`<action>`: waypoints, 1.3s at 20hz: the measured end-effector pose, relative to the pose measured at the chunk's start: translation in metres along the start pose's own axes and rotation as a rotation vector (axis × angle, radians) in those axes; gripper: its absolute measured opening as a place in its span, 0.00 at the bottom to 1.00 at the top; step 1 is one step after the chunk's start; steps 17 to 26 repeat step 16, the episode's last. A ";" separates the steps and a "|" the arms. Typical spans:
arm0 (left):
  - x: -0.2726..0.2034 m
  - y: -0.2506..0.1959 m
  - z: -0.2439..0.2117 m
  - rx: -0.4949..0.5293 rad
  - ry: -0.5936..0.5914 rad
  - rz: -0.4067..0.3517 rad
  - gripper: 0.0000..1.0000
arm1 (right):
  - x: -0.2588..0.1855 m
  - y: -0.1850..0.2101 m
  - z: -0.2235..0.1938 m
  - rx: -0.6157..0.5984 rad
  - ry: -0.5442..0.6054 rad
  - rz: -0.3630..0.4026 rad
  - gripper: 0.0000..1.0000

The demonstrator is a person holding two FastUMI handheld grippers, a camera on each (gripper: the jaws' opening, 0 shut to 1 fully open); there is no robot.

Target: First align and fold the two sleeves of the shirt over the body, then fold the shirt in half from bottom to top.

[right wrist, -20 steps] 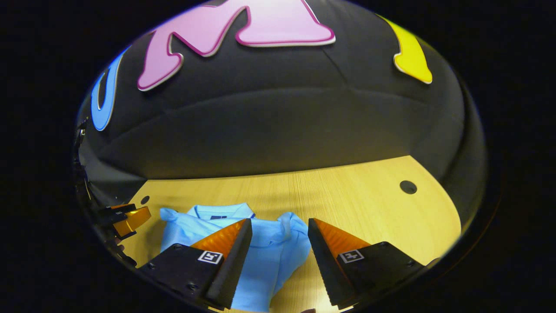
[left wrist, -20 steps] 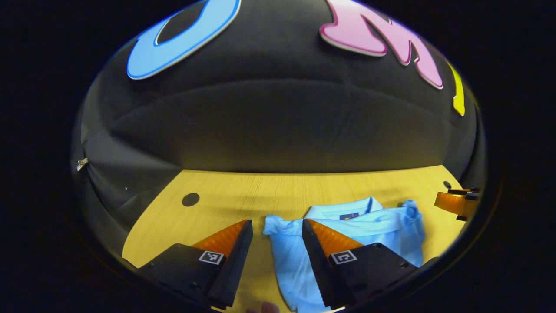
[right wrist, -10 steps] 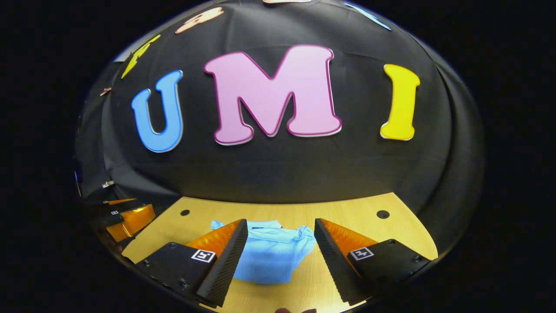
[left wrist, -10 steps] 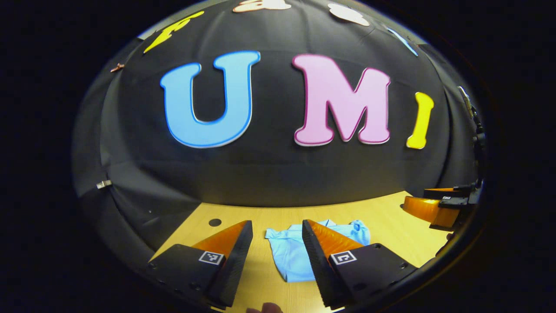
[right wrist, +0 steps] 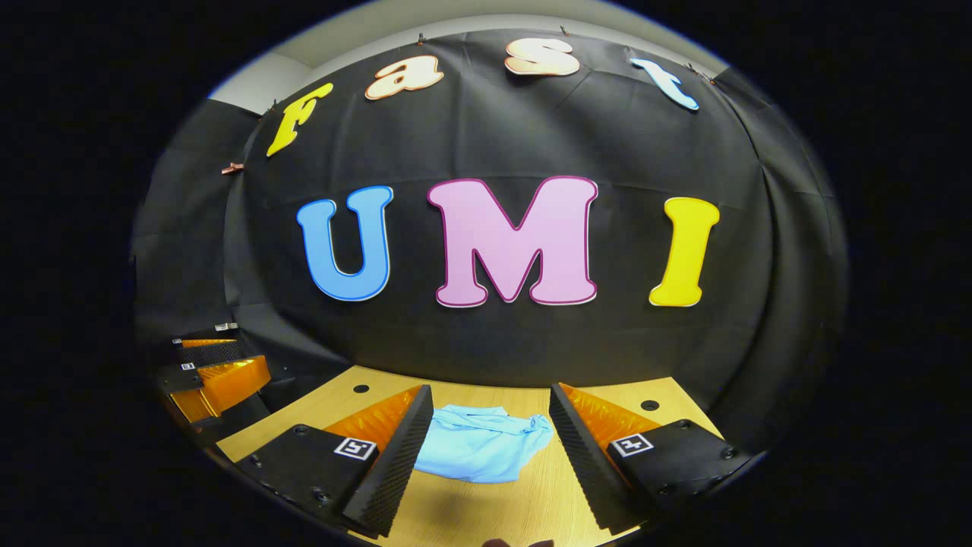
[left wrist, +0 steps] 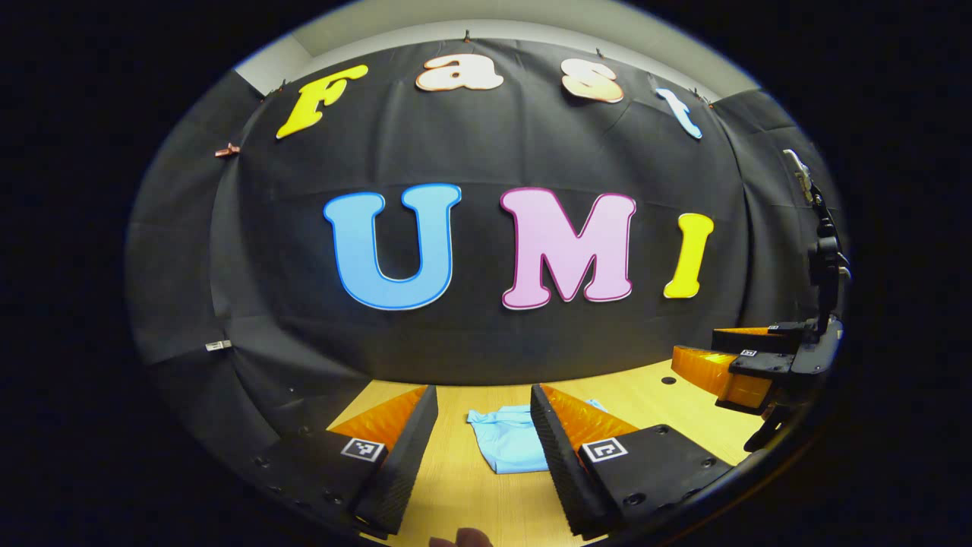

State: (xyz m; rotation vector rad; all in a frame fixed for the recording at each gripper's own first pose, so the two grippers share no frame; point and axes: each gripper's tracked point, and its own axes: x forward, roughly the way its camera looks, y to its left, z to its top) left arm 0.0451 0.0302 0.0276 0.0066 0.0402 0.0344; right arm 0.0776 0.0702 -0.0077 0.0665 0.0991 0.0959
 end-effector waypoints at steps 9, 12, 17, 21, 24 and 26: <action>-0.066 0.001 0.005 0.027 -0.063 -0.006 0.95 | -0.077 0.010 0.025 -0.003 -0.064 -0.008 0.97; -0.079 -0.004 0.003 0.021 -0.060 -0.014 0.96 | -0.090 0.010 0.025 -0.016 -0.069 -0.009 0.97; -0.084 -0.010 -0.003 0.027 -0.048 -0.021 0.96 | -0.097 0.011 0.024 -0.015 -0.066 -0.003 0.97; -0.084 -0.010 -0.003 0.027 -0.048 -0.021 0.96 | -0.097 0.011 0.024 -0.015 -0.066 -0.003 0.97; -0.084 -0.010 -0.003 0.027 -0.048 -0.021 0.96 | -0.097 0.011 0.024 -0.015 -0.066 -0.003 0.97; -0.084 -0.010 -0.003 0.027 -0.048 -0.021 0.96 | -0.097 0.011 0.024 -0.015 -0.066 -0.003 0.97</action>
